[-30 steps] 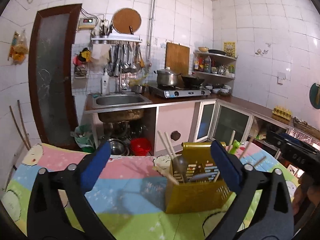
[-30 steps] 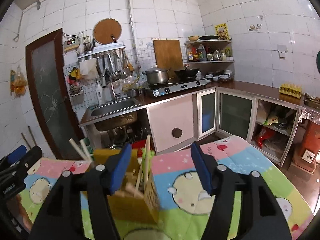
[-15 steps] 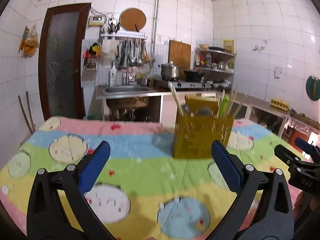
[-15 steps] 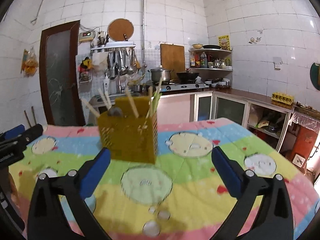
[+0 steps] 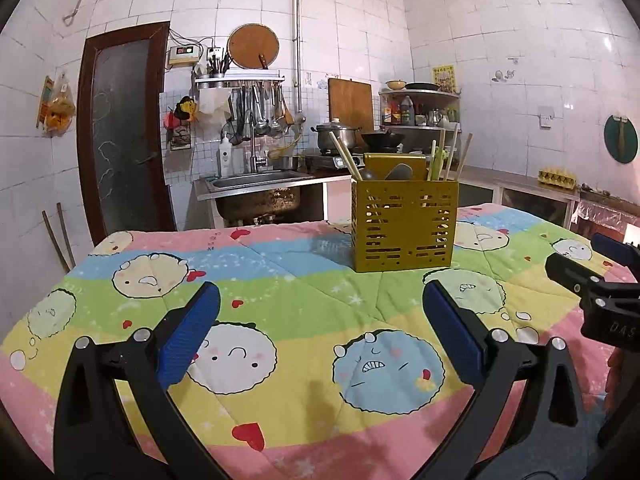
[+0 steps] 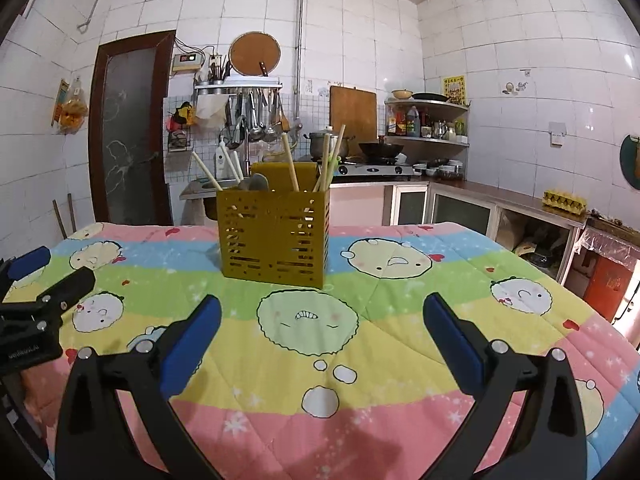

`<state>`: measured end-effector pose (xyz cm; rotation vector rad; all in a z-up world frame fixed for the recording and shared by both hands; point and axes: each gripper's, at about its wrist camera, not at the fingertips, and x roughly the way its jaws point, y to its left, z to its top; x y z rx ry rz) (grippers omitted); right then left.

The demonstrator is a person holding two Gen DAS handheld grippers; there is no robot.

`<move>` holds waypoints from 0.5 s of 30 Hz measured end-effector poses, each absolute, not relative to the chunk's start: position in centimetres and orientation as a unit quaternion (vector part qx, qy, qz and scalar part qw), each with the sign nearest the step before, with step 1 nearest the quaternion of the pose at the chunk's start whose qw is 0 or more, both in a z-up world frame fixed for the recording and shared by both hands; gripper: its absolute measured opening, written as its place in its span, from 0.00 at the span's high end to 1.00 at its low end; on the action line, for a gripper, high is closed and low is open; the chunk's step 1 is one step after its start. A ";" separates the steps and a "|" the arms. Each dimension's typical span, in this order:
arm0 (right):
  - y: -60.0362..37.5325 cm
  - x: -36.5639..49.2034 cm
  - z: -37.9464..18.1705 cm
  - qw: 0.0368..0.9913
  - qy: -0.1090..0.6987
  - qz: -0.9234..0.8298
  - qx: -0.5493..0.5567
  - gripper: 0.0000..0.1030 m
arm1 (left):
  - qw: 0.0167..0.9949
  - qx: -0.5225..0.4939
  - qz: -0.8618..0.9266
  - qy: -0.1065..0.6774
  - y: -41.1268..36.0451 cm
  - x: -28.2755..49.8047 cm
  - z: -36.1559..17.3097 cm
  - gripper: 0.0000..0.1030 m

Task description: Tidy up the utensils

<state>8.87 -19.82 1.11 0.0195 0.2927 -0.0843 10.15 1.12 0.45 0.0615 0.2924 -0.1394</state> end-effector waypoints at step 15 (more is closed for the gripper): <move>-20.2 8.0 0.9 0.990 0.130 -0.050 0.017 0.04 | 0.987 0.036 -0.073 0.135 1.1 9.4 0.1 0.05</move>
